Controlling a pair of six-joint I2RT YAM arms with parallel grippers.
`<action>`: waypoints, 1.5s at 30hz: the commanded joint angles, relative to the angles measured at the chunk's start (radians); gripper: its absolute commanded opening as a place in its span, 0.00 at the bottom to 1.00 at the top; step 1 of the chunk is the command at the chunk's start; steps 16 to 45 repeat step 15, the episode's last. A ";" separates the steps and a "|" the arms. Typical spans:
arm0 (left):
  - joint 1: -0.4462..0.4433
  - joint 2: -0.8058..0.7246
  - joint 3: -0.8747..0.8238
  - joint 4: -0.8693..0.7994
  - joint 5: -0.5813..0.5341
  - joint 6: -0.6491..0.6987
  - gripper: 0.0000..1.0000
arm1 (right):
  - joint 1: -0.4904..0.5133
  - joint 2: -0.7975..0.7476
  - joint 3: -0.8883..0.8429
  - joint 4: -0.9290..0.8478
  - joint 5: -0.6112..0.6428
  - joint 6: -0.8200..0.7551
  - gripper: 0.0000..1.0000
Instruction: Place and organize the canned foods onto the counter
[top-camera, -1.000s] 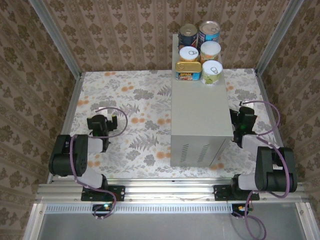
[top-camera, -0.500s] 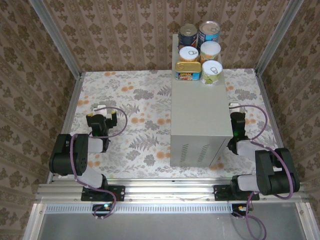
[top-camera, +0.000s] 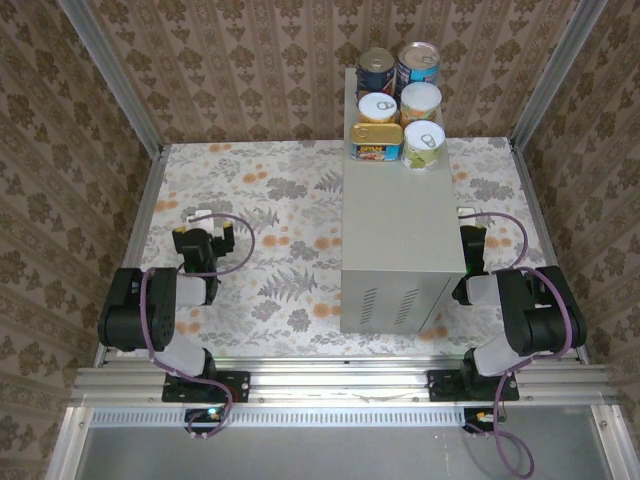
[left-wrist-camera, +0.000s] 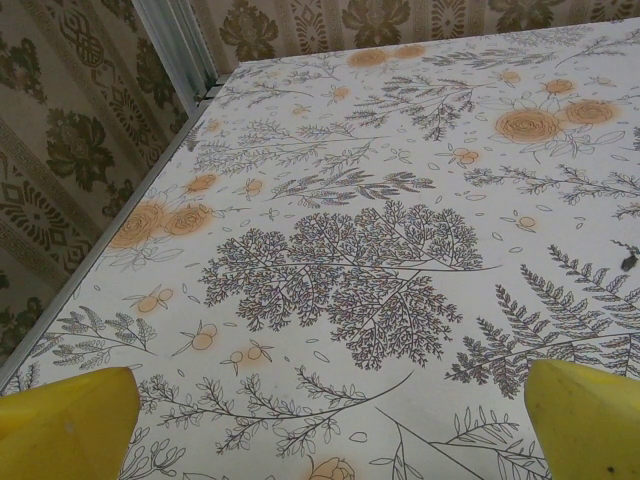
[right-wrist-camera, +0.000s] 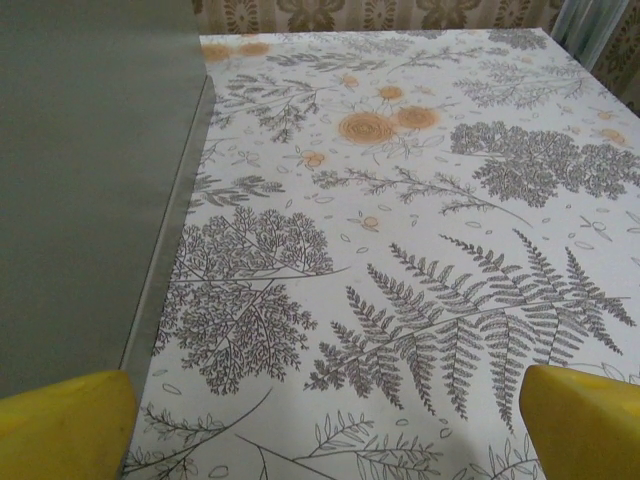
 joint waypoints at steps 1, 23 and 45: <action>0.007 0.002 -0.005 0.035 0.010 0.003 1.00 | 0.012 0.005 0.023 0.022 0.012 0.021 1.00; 0.009 0.004 -0.005 0.034 0.012 0.003 1.00 | 0.014 0.005 0.021 0.024 0.013 0.019 1.00; 0.009 0.004 -0.005 0.034 0.012 0.003 1.00 | 0.014 0.005 0.021 0.024 0.013 0.019 1.00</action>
